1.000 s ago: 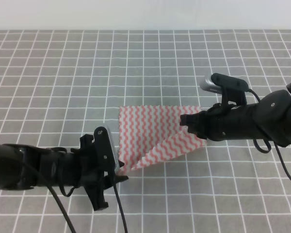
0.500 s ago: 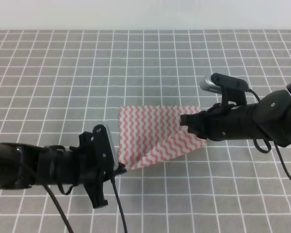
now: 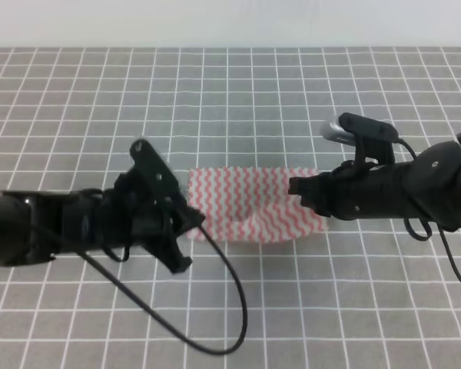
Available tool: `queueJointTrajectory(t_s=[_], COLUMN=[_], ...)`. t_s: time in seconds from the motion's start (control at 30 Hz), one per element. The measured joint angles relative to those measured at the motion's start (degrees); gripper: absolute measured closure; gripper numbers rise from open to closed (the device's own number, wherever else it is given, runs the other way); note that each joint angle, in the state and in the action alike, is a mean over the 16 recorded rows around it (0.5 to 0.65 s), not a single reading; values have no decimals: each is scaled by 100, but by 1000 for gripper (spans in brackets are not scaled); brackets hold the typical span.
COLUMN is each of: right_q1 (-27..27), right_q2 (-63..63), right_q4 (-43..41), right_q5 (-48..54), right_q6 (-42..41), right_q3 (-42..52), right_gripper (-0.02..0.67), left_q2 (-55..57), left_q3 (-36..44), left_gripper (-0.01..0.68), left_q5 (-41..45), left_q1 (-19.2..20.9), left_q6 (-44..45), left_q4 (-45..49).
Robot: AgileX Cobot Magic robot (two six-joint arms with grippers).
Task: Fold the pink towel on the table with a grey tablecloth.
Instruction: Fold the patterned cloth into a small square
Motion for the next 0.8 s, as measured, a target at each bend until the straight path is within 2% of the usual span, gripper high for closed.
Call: queueJointTrajectory(t_s=[0.8], right_q1=[-147], right_q2=[189], right_q4=[51], right_q5=[-288], right_q6=[1], right_q3=[-105], right_gripper=[664], left_q2=[895], left_q3=[-946], left_gripper=[675], left_q5=[-351], left_q1=[0], left_q6=[-879], left_q4=[37])
